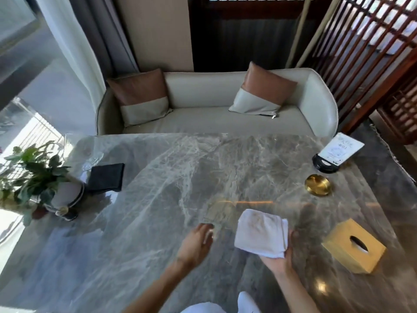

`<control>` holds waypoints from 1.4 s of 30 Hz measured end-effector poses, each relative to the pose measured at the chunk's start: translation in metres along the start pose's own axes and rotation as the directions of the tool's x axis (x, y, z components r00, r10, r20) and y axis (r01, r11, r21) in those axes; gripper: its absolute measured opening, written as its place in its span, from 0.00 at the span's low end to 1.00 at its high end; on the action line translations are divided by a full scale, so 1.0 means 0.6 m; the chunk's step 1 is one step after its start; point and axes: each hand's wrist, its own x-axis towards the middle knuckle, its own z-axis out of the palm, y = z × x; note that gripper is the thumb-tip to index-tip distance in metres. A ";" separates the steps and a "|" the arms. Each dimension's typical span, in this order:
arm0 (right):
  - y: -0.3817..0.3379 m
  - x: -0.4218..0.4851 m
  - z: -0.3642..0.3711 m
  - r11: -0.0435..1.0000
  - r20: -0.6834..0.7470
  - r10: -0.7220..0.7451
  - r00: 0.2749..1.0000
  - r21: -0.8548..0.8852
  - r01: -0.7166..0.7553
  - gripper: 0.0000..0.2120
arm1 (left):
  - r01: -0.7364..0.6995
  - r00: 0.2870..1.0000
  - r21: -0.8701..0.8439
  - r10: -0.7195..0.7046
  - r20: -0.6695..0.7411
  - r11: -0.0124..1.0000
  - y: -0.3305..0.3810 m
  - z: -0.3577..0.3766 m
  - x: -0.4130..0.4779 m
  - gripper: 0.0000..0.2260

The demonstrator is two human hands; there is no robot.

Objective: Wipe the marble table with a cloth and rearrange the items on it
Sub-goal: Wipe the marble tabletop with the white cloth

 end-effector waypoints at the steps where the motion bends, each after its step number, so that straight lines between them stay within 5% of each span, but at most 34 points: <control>1: -0.012 0.017 -0.001 0.997 0.031 0.068 0.997 0.025 -0.068 0.21 | 0.105 0.994 0.034 -0.105 -0.014 0.994 -0.034 -0.008 0.009 0.16; 6: -0.087 0.066 0.021 0.939 -0.020 -0.098 0.995 -0.334 0.085 0.21 | 0.491 0.869 0.161 -0.495 -0.017 0.856 -0.166 0.000 0.046 0.25; 12: -0.177 0.143 0.096 0.772 0.031 -0.349 0.936 -0.557 0.306 0.13 | 0.686 0.707 -0.025 -0.674 -0.213 0.727 -0.230 0.066 0.074 0.28; 16: -0.190 0.243 0.142 0.449 0.069 -0.507 0.859 -0.830 0.332 0.22 | 0.692 0.675 -0.074 -0.681 -0.285 0.718 -0.261 0.113 0.083 0.29; 23: -0.073 0.387 0.109 -0.064 0.159 -0.436 0.886 -0.987 0.146 0.34 | 0.703 0.668 0.035 -0.643 -0.375 0.711 -0.289 0.161 0.089 0.32; 29: -0.032 0.387 0.109 -0.090 0.238 -0.243 0.940 -0.971 0.222 0.46 | 0.716 0.659 0.068 -0.641 -0.393 0.694 -0.291 0.166 0.089 0.32; 36: 0.011 0.341 0.089 -0.354 0.409 0.049 0.911 -0.846 0.399 0.35 | 0.710 0.658 0.058 -0.632 -0.408 0.702 -0.293 0.171 0.091 0.31; 39: 0.027 0.311 0.055 -0.375 0.423 0.044 0.905 -0.832 0.408 0.34 | 0.712 0.660 0.063 -0.635 -0.401 0.700 -0.291 0.168 0.090 0.32; 42: 0.077 0.270 0.027 -0.241 0.444 -0.112 0.889 -0.880 0.409 0.30 | 0.714 0.658 0.065 -0.637 -0.402 0.697 -0.290 0.167 0.090 0.31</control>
